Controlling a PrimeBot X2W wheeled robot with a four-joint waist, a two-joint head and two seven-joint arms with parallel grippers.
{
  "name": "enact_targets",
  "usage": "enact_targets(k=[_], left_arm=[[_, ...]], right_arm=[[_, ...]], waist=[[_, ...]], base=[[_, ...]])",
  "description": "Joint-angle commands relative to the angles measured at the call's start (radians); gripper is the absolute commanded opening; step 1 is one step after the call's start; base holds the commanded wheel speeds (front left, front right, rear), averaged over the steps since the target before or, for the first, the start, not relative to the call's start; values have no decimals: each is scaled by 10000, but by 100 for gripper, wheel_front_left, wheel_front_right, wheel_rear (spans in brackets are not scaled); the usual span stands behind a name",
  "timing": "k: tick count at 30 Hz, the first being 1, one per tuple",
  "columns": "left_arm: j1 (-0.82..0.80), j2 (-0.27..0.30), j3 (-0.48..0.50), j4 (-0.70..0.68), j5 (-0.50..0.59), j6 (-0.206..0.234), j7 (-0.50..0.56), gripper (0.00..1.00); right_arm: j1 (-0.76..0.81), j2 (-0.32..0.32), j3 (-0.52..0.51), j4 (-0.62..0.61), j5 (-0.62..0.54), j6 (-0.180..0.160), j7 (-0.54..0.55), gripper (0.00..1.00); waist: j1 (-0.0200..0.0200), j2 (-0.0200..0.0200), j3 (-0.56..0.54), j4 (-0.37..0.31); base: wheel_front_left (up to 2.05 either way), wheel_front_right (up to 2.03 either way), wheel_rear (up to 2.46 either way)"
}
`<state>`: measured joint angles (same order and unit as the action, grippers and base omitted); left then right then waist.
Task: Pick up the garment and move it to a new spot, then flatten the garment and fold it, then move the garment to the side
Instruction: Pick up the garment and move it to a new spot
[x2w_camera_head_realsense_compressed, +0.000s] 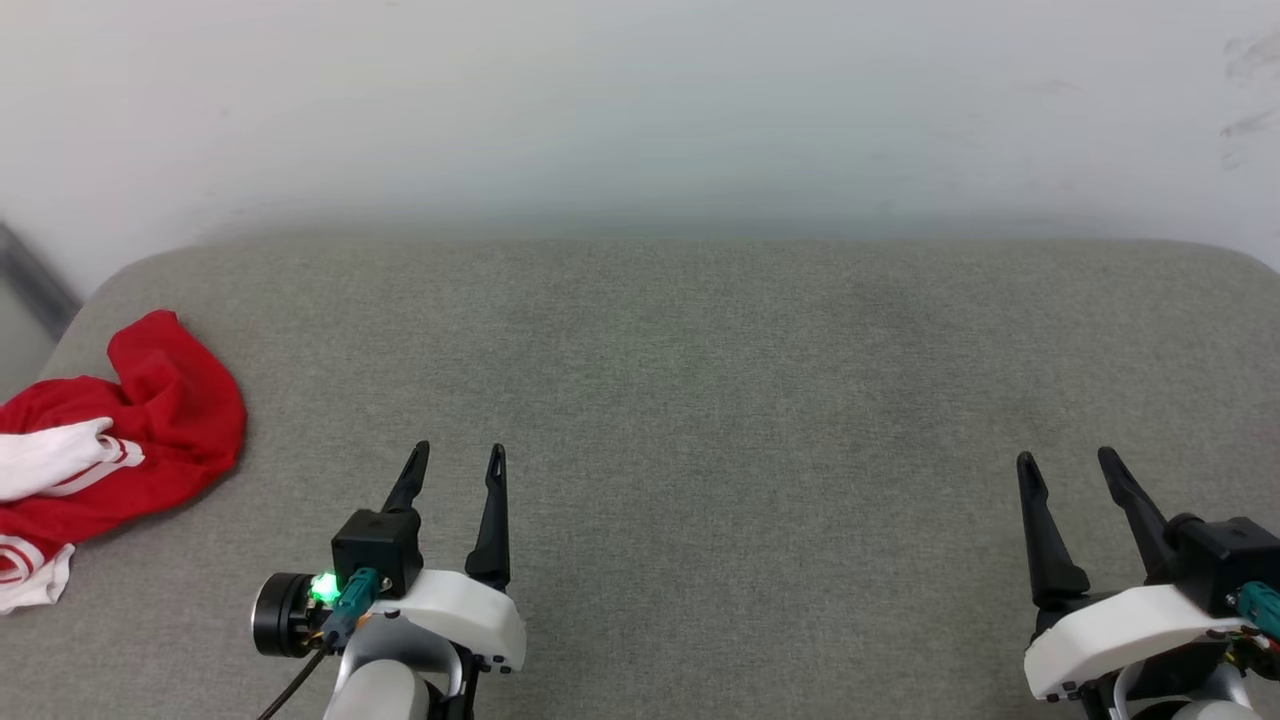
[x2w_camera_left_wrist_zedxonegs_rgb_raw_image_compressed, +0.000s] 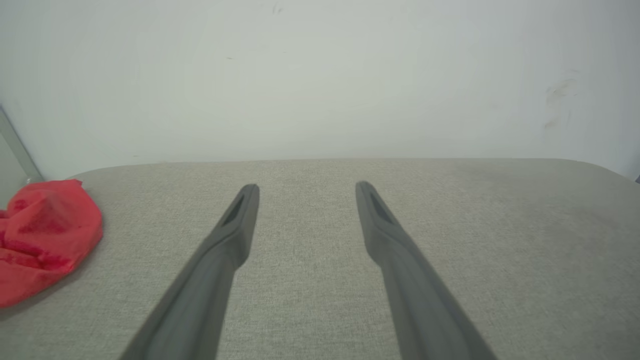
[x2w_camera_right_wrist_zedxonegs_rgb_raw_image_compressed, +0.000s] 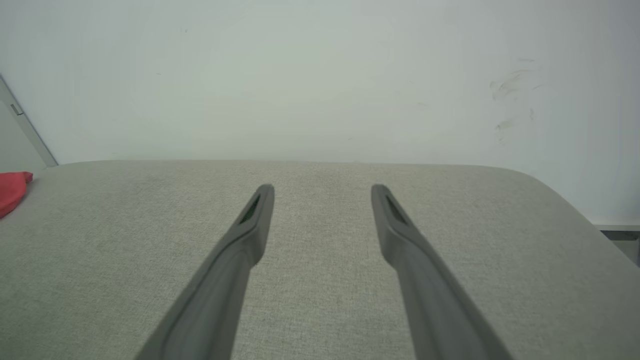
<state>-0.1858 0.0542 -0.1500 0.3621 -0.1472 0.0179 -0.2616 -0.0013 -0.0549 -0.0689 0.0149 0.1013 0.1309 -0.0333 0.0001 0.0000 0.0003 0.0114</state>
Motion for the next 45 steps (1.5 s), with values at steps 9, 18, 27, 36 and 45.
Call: enact_targets(k=[9, 18, 27, 36, 45], left_arm=[[-214, -18, 74, -27, -96, 131, -52, 100], [-245, -9, 470, -339, -93, 251, -41, 100], [-62, 6, 926, -565, -117, 338, -41, 100], [252, -17, 1431, -1011, -216, 507, -41, 100], [342, -28, 1677, -1342, -182, 574, -41, 100]], right_arm=[[145, -118, 70, -389, 18, -3, 121, 100], [-54, -314, 542, -989, 67, -3, 326, 100], [-120, -322, 943, -1346, 96, -3, 464, 100], [-523, -553, 1644, -1598, 86, -5, 715, 100], [-1074, -819, 2090, -1469, 175, -5, 827, 100]], waist=[[-1, 0, 29, 1106], [-1, 0, 326, 3112], [-1, 0, 406, 4735], [-1, 0, 658, 5302], [-1, 0, 842, 5363]], base=[[0, 0, 0], [0, 0, 0], [0, 0, 0], [0, 0, 0], [0, 0, 0]])
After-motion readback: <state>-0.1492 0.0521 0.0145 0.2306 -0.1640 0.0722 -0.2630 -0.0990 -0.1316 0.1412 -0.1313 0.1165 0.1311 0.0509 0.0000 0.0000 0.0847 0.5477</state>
